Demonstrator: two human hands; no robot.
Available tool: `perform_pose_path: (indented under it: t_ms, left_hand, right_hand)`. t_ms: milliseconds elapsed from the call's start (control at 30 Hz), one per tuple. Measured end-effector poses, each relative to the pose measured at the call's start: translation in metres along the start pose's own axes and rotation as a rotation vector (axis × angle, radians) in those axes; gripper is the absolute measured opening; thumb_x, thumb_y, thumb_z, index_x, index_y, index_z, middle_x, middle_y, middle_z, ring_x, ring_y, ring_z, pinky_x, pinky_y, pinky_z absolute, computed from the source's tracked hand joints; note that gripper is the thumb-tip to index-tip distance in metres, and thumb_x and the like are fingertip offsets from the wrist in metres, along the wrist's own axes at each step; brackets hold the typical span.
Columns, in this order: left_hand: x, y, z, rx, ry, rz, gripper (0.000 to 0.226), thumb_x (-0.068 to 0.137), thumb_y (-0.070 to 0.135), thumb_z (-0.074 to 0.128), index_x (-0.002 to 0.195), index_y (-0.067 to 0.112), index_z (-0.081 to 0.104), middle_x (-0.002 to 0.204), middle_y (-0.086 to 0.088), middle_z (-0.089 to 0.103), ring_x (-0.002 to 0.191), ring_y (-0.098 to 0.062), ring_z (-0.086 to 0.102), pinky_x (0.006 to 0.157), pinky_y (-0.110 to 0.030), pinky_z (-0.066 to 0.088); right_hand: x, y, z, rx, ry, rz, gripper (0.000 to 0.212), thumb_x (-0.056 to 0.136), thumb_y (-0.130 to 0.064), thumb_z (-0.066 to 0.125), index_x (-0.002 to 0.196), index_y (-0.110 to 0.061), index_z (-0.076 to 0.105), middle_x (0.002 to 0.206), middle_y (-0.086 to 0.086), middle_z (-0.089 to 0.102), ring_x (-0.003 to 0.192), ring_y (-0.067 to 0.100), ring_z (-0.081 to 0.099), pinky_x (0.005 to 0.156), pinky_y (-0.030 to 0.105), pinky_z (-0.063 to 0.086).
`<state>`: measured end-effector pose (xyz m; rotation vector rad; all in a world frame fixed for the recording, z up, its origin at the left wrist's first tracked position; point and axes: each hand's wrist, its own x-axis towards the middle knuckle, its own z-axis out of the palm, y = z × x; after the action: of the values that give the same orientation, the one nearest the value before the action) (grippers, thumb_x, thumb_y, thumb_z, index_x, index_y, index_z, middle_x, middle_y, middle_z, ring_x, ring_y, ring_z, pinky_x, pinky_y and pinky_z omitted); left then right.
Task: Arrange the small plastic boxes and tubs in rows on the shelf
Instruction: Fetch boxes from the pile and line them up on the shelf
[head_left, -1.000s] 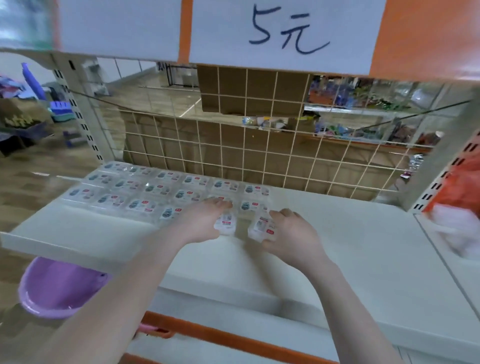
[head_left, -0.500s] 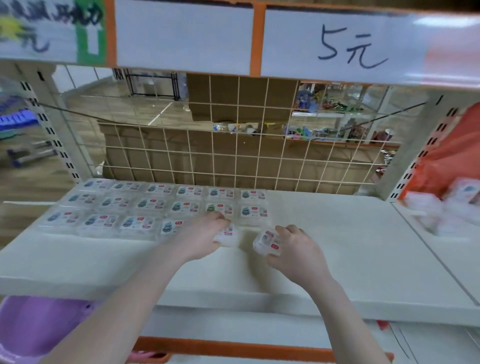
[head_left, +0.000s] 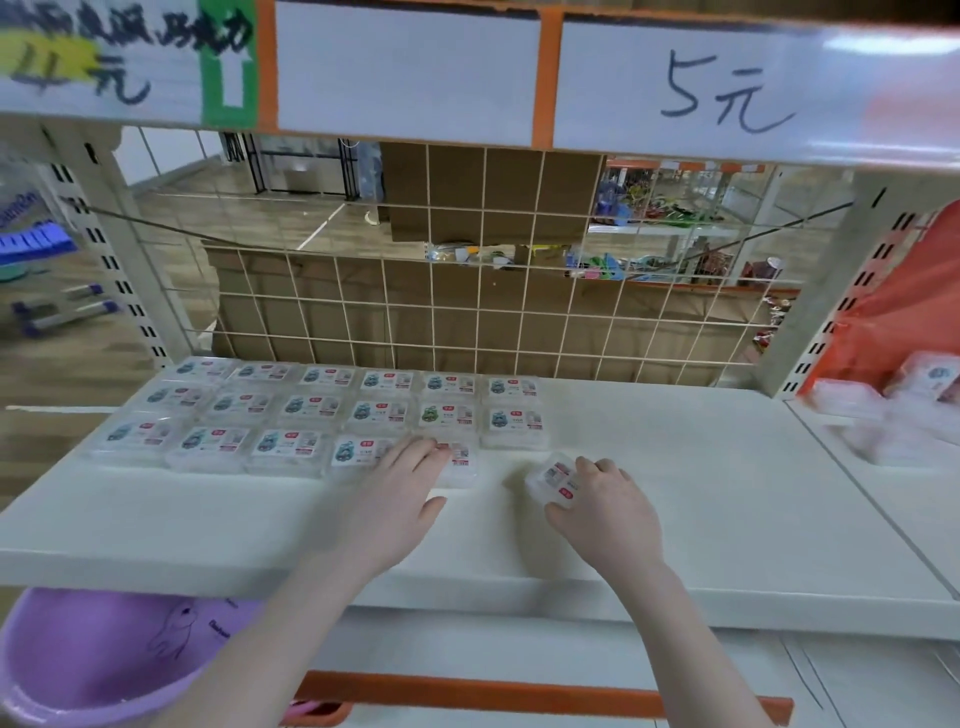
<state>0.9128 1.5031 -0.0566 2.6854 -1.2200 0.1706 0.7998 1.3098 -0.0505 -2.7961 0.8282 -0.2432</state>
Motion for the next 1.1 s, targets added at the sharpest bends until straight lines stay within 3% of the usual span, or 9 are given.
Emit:
perform_pose_path:
  t_ms: [300, 433, 667, 833, 967, 1100]
  left_hand:
    - [-0.048, -0.002, 0.012, -0.059, 0.105, -0.306, 0.054, 0.095, 0.039, 0.045, 0.144, 0.017, 0.034, 0.148, 0.002, 0.035, 0.138, -0.014, 0.029, 0.109, -0.025, 0.022]
    - [-0.057, -0.001, 0.015, -0.081, 0.113, -0.447, 0.056, 0.094, 0.039, 0.049, 0.142, 0.012, 0.039, 0.144, -0.003, 0.042, 0.133, -0.019, 0.036, 0.107, -0.03, 0.029]
    - [-0.056, -0.001, 0.023, -0.079, 0.089, -0.553, 0.059, 0.094, 0.041, 0.041, 0.145, 0.014, 0.032, 0.15, 0.001, 0.032, 0.137, -0.015, 0.028, 0.107, -0.028, 0.027]
    - [-0.055, -0.004, 0.027, -0.09, 0.09, -0.57, 0.06, 0.092, 0.044, 0.042, 0.144, 0.015, 0.035, 0.151, 0.003, 0.031, 0.138, -0.015, 0.026, 0.109, -0.028, 0.025]
    - [-0.056, -0.005, 0.029, -0.072, 0.098, -0.578, 0.062, 0.09, 0.047, 0.044, 0.142, 0.015, 0.038, 0.151, 0.003, 0.033, 0.138, -0.015, 0.028, 0.109, -0.029, 0.025]
    - [-0.056, -0.006, 0.03, -0.079, 0.101, -0.582, 0.063, 0.088, 0.049, 0.046, 0.141, 0.015, 0.041, 0.15, 0.003, 0.035, 0.137, -0.015, 0.03, 0.109, -0.029, 0.027]
  right_hand:
    - [0.0, -0.014, 0.006, -0.009, 0.019, 0.057, 0.033, 0.084, -0.035, 0.054, 0.108, -0.012, 0.052, 0.105, 0.004, 0.053, 0.101, 0.023, 0.052, 0.067, 0.028, 0.036]
    - [-0.001, -0.023, 0.007, -0.01, 0.025, 0.071, 0.042, 0.087, -0.044, 0.053, 0.112, -0.011, 0.052, 0.111, 0.005, 0.054, 0.106, 0.024, 0.052, 0.073, 0.03, 0.039]
    - [-0.012, -0.032, 0.007, -0.003, -0.02, 0.012, 0.06, 0.086, -0.062, 0.047, 0.116, -0.01, 0.05, 0.112, 0.005, 0.055, 0.105, 0.024, 0.054, 0.076, 0.031, 0.043]
    - [-0.008, -0.013, -0.005, 0.081, -0.143, -0.18, 0.064, 0.083, -0.062, 0.051, 0.126, -0.016, 0.043, 0.124, 0.002, 0.048, 0.111, 0.022, 0.05, 0.081, 0.031, 0.041]
    - [0.011, 0.008, -0.025, 0.18, -0.384, -0.403, 0.088, 0.078, -0.048, 0.068, 0.148, -0.023, 0.021, 0.154, -0.007, 0.02, 0.138, 0.011, 0.026, 0.106, 0.022, 0.024]
    - [0.027, 0.014, -0.033, 0.16, -0.533, -0.495, 0.088, 0.075, -0.032, 0.074, 0.147, -0.032, 0.023, 0.156, -0.012, 0.013, 0.141, 0.003, 0.012, 0.102, 0.012, 0.013]
